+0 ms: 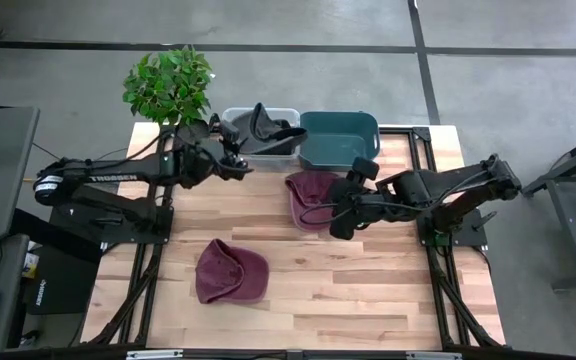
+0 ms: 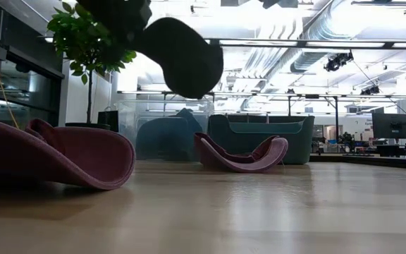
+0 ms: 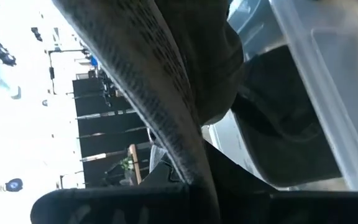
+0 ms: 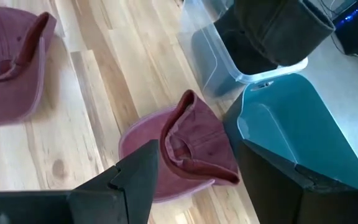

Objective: Pick & Place hat
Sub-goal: Put the black cap into the transparent bin

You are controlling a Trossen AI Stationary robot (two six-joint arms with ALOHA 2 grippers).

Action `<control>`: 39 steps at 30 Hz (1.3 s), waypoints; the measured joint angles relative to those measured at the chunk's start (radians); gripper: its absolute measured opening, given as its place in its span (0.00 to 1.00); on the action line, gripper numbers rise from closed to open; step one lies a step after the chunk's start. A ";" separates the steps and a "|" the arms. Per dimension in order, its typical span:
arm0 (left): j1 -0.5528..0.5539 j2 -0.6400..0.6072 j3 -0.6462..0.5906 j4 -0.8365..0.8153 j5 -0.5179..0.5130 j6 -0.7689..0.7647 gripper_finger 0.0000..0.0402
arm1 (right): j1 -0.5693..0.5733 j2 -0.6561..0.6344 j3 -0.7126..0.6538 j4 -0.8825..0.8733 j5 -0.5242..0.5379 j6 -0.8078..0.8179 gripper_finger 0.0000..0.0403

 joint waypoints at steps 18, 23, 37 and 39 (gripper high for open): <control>0.243 0.095 0.000 0.018 0.224 0.103 0.00 | 0.000 0.000 0.000 -0.003 -0.049 0.019 0.53; 0.292 0.117 0.000 0.025 0.232 0.124 0.00 | 0.000 0.000 0.000 -0.002 -0.048 0.051 0.53; 0.301 0.117 0.000 0.002 0.243 0.048 0.00 | -0.001 0.001 0.000 -0.002 -0.044 0.052 0.53; 0.301 0.117 0.000 0.004 0.248 0.017 0.00 | -0.001 0.001 0.000 -0.001 -0.044 0.053 0.52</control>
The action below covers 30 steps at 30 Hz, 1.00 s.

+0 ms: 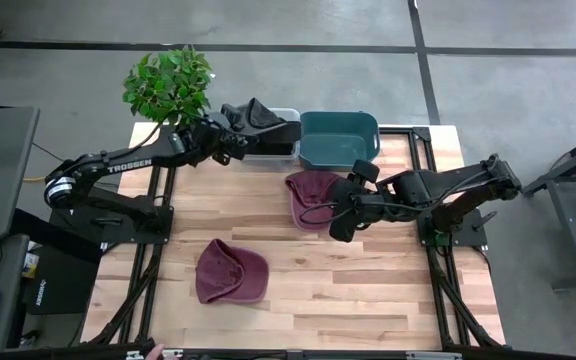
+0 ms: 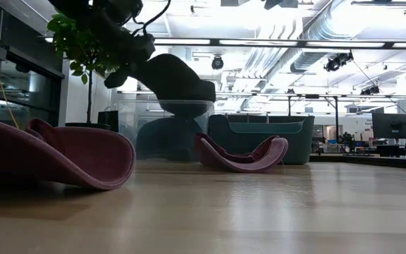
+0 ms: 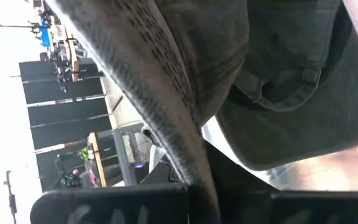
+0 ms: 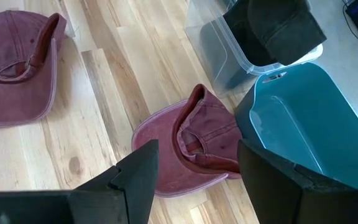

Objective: Pick & Place hat
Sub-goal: Put the black cap into the transparent bin

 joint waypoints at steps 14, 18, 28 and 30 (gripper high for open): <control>0.000 -0.007 0.000 0.109 -0.045 -0.398 0.35 | 0.000 0.000 0.000 0.000 0.005 0.000 0.53; 0.000 -0.007 0.000 0.107 -0.080 -0.443 0.46 | 0.000 0.000 0.000 0.000 0.008 0.000 0.54; 0.000 -0.007 0.000 0.095 -0.098 -0.441 0.52 | 0.000 0.000 0.000 0.001 0.007 0.000 0.54; 0.000 -0.007 0.000 0.095 -0.098 -0.441 0.52 | 0.000 0.000 0.000 0.001 0.007 0.000 0.54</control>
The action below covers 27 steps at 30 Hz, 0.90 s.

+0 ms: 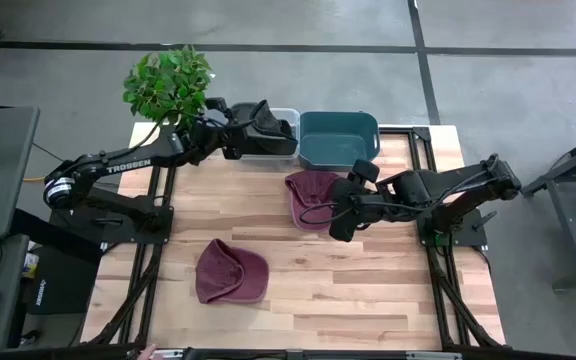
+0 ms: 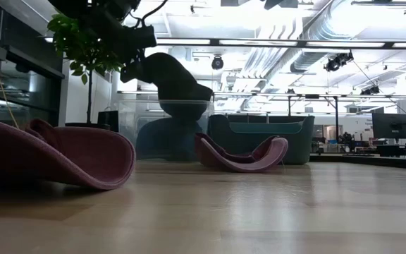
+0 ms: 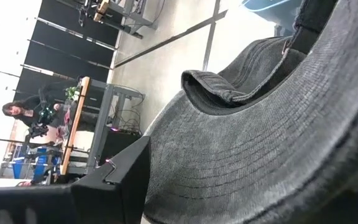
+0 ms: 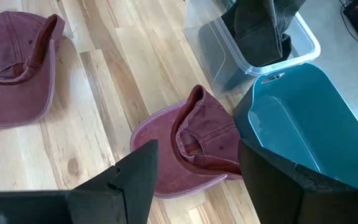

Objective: Pick & Place hat
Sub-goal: Put the black cap into the transparent bin

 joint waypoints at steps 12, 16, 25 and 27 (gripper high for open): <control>0.000 0.000 0.000 0.001 0.029 -0.024 0.52 | 0.000 0.000 0.000 0.008 -0.001 0.000 0.54; 0.000 0.000 0.000 0.001 0.051 -0.068 0.54 | 0.000 0.000 0.000 0.008 -0.001 0.000 0.54; -0.001 0.000 0.000 0.002 -0.009 -0.118 0.77 | 0.000 0.000 0.000 0.008 -0.001 0.000 0.54; -0.001 0.000 0.000 0.002 -0.029 -0.126 0.83 | 0.000 0.000 0.000 0.008 -0.001 0.000 0.54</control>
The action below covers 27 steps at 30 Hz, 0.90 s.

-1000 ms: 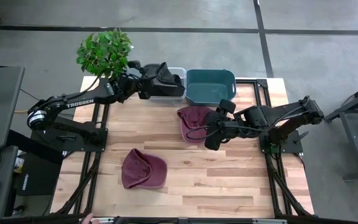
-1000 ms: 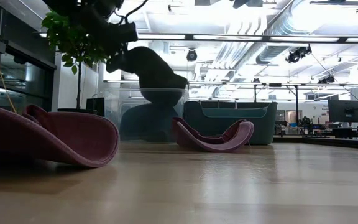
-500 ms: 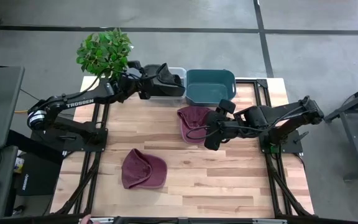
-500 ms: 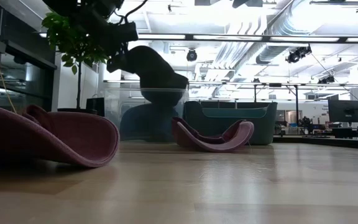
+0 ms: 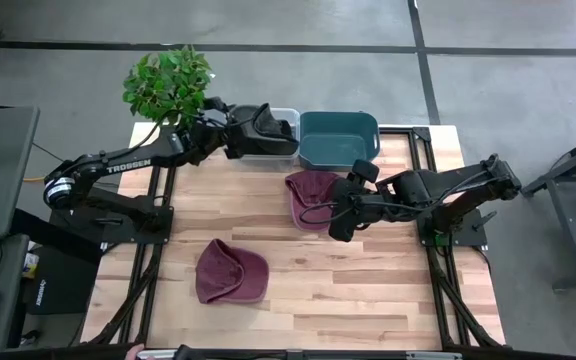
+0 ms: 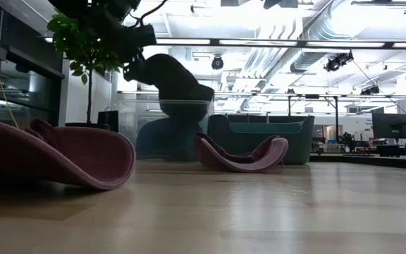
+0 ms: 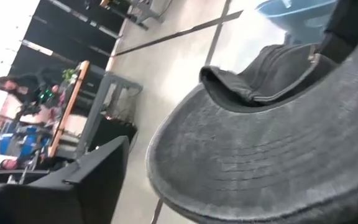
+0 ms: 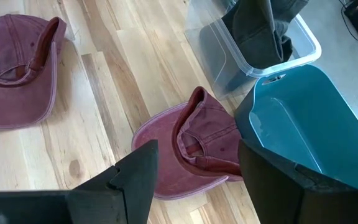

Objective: Pick & Place hat
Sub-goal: Put the black cap into the transparent bin

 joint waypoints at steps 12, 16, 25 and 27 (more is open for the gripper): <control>-0.066 -0.003 0.000 -0.272 -0.012 0.021 0.99 | -0.001 0.000 0.000 0.000 0.014 0.000 0.54; -0.103 -0.005 0.000 -0.273 -0.031 0.000 0.99 | -0.006 0.000 0.000 0.000 0.013 -0.005 0.54; -0.187 -0.005 0.000 -0.309 -0.110 -0.068 0.99 | -0.007 0.000 0.000 0.030 -0.014 -0.007 0.54; -0.206 -0.004 0.000 -0.317 -0.134 -0.102 0.99 | -0.012 0.000 0.000 0.058 -0.044 -0.007 0.54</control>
